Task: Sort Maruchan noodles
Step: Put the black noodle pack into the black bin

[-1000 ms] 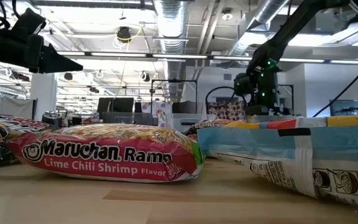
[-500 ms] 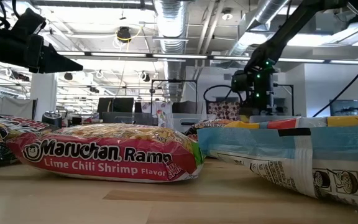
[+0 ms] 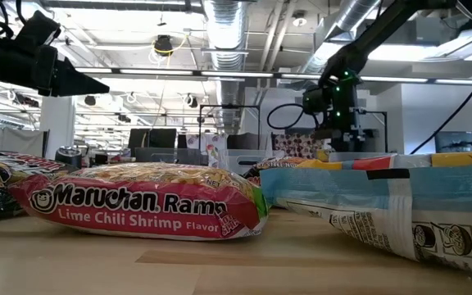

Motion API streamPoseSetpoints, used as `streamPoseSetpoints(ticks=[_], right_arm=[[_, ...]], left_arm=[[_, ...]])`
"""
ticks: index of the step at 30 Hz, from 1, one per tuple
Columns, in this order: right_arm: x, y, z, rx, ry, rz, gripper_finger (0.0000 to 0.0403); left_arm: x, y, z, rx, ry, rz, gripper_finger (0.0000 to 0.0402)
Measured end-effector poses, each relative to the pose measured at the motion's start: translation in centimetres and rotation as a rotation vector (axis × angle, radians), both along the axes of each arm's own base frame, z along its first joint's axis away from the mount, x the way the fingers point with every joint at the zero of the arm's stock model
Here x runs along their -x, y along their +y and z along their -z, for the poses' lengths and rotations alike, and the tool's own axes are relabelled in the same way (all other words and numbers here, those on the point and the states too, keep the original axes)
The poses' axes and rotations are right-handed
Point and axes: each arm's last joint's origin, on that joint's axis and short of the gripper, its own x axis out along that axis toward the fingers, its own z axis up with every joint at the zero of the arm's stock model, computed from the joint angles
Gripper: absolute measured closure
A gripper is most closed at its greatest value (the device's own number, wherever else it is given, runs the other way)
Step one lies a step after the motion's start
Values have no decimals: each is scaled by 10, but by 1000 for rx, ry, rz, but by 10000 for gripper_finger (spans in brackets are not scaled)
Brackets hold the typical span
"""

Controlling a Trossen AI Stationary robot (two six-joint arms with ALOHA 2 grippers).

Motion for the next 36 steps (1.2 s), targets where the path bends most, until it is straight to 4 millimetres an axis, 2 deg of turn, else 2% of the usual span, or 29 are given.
streamPoseSetpoints(ticks=[19,25,31,36], right_arm=[[-33,29,-55,-53,51,-144,271],[-49,47,-69,-49,52,-215,271],[-66,70,-85,-40,46,-293,271],[-79,90,-101,-29,36,-338,271]], left_arm=[[0,0,0,0,0,0,402],[0,0,0,-10,8,0,401],[0,0,0,-175,131,-4,401],[0,0,0,-160,119,-3,401]])
